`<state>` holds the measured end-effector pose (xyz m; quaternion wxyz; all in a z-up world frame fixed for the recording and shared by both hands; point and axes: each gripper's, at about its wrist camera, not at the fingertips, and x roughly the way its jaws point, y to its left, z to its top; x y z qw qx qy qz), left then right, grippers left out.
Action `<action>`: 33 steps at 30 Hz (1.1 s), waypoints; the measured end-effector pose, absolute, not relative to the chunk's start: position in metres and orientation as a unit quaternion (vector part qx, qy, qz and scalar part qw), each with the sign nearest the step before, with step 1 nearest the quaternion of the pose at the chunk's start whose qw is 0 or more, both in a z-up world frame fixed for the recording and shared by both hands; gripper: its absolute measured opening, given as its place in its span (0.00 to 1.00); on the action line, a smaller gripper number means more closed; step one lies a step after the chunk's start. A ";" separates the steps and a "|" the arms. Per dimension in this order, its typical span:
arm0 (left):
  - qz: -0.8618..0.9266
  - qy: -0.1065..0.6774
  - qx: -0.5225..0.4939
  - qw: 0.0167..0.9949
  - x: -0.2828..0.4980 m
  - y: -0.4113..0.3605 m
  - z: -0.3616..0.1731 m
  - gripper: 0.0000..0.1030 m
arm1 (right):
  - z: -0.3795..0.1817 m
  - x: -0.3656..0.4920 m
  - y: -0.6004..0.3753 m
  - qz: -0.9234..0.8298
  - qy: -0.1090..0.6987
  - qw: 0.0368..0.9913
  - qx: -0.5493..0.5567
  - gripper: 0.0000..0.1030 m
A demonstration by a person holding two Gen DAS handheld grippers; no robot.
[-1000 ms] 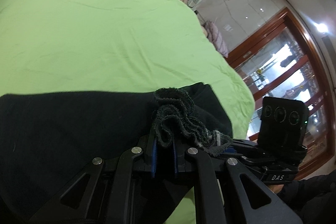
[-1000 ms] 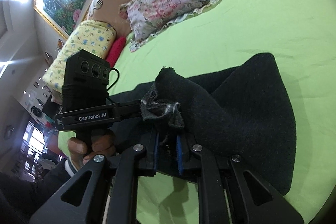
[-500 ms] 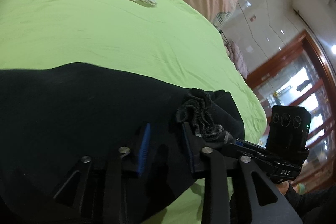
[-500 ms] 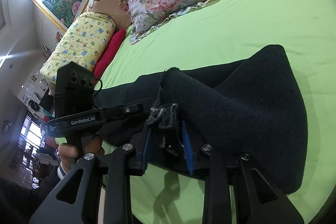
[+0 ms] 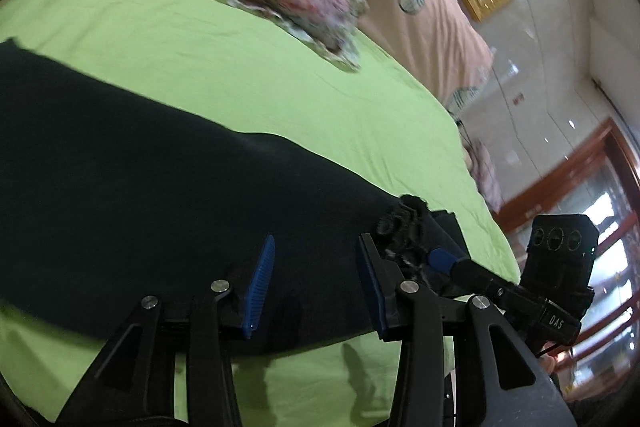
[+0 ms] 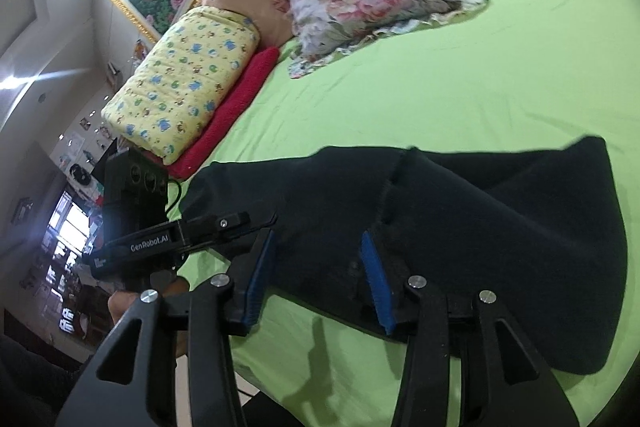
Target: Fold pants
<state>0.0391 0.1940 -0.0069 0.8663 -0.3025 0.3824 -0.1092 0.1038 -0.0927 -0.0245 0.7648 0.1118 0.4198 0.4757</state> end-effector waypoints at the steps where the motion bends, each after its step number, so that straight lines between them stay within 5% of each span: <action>1: -0.100 0.379 -0.306 0.868 0.034 0.198 -0.006 0.41 | -0.024 0.103 -0.090 0.477 0.419 0.764 0.110 0.45; 16: 0.000 0.324 -0.371 0.870 -0.041 0.253 0.002 0.41 | -0.011 0.098 -0.037 0.524 0.412 0.742 0.076 0.46; 25: 0.077 0.290 -0.418 0.857 -0.087 0.294 -0.002 0.61 | -0.011 0.097 0.002 0.549 0.420 0.721 0.048 0.48; 33: 0.124 0.281 -0.454 0.836 -0.100 0.331 -0.016 0.63 | -0.008 0.102 0.042 0.567 0.424 0.706 0.021 0.49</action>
